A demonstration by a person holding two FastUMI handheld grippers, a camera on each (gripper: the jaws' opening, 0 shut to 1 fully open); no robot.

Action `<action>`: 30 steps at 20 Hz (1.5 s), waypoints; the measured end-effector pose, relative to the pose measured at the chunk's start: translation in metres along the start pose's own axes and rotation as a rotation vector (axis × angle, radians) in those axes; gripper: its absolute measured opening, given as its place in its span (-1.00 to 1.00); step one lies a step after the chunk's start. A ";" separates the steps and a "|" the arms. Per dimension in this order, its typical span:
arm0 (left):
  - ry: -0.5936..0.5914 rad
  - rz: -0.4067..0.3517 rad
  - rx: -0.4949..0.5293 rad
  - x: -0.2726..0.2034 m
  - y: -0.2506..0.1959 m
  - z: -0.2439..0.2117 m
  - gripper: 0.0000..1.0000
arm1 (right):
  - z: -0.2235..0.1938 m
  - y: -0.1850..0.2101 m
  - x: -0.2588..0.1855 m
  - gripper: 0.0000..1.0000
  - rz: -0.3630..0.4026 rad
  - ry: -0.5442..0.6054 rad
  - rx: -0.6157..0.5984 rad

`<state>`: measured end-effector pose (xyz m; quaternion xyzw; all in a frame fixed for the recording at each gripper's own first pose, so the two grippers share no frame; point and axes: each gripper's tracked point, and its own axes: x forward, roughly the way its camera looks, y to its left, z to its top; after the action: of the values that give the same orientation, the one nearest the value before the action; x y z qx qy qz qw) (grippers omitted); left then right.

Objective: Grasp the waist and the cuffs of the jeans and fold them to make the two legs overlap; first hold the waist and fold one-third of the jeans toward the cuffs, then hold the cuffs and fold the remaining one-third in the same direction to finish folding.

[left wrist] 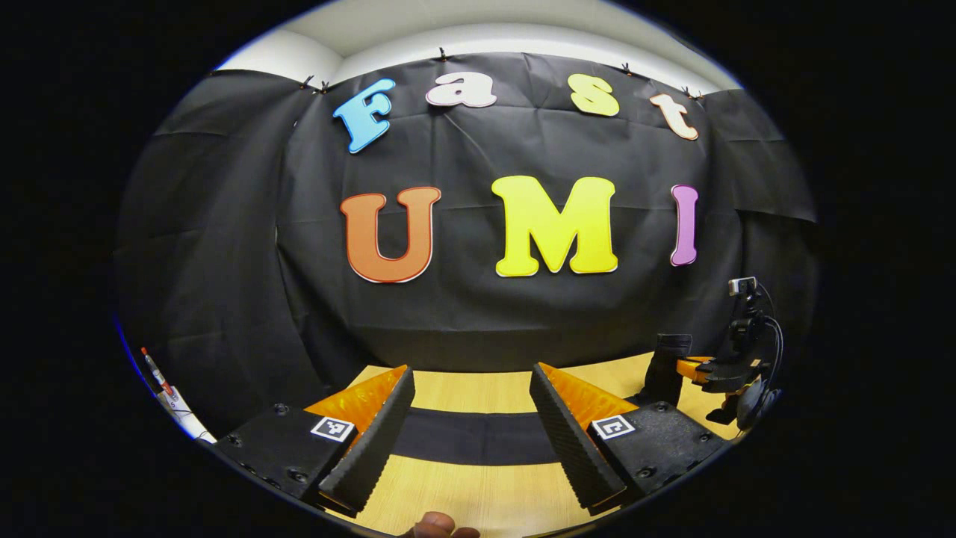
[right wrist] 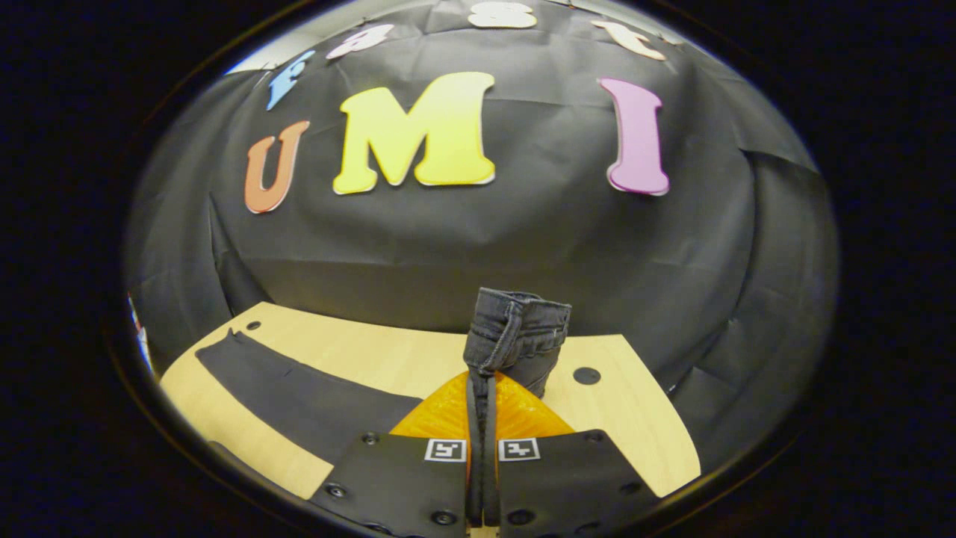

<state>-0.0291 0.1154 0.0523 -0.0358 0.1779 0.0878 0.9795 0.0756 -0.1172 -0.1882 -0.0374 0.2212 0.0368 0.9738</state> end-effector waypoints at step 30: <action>0.084 0.211 0.050 -0.035 0.084 -0.020 0.99 | -0.150 0.237 0.007 -0.98 0.409 0.264 -0.170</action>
<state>-0.0835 0.1901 0.0431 0.0039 0.2239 0.1845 0.9570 -0.0035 0.1057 -0.3391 -0.0779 0.3453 0.2462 0.9022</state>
